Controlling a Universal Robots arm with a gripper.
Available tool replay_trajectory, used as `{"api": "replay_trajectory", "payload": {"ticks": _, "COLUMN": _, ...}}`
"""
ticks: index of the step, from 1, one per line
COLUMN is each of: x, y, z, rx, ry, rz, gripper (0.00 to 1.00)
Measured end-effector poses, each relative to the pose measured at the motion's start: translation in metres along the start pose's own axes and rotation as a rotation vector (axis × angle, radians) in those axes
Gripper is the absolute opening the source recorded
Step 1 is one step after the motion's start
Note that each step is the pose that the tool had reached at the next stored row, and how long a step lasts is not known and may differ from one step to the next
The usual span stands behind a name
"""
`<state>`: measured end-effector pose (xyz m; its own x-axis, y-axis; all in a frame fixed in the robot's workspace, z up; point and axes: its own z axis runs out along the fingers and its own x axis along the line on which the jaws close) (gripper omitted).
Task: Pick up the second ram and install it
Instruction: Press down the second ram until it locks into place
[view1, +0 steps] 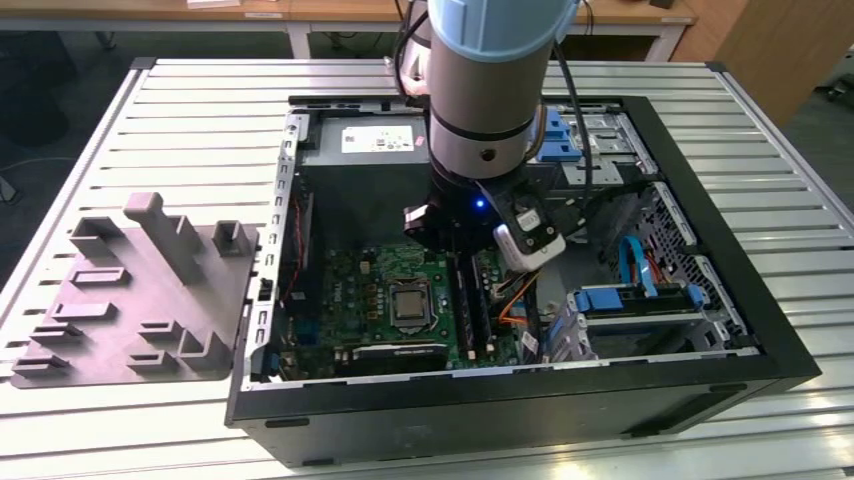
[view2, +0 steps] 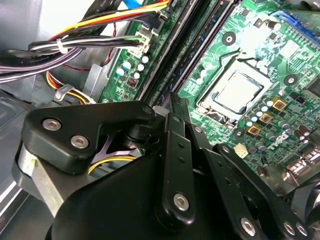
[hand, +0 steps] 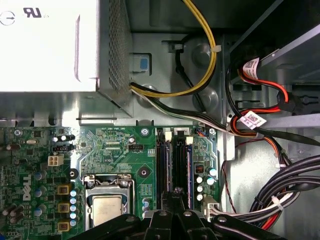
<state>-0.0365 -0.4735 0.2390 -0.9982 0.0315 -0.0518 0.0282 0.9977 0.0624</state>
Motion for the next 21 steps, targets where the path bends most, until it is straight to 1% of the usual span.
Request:
{"api": "replay_trajectory", "payload": {"ticks": 9, "x": 0.0004, "y": 0.0152, "z": 0.0011, "rx": 0.0, "ry": -0.0001, "rz": 0.001, "gripper": 0.1}}
{"api": "replay_trajectory", "payload": {"ticks": 14, "x": -0.0002, "y": 0.0212, "z": 0.0028, "rx": 0.0003, "ry": -0.0005, "rz": 0.008, "gripper": 0.1}}
{"api": "replay_trajectory", "payload": {"ticks": 16, "x": -0.0002, "y": 0.0231, "z": 0.0032, "rx": 0.0004, "ry": -0.0006, "rz": 0.008, "gripper": 0.1}}
{"api": "replay_trajectory", "payload": {"ticks": 19, "x": -0.0002, "y": 0.0232, "z": 0.0033, "rx": 0.0004, "ry": -0.0006, "rz": 0.008, "gripper": 0.1}}
{"api": "replay_trajectory", "payload": {"ticks": 21, "x": -0.0002, "y": 0.0233, "z": 0.0047, "rx": 0.0003, "ry": -0.0005, "rz": 0.008, "gripper": 0.1}}
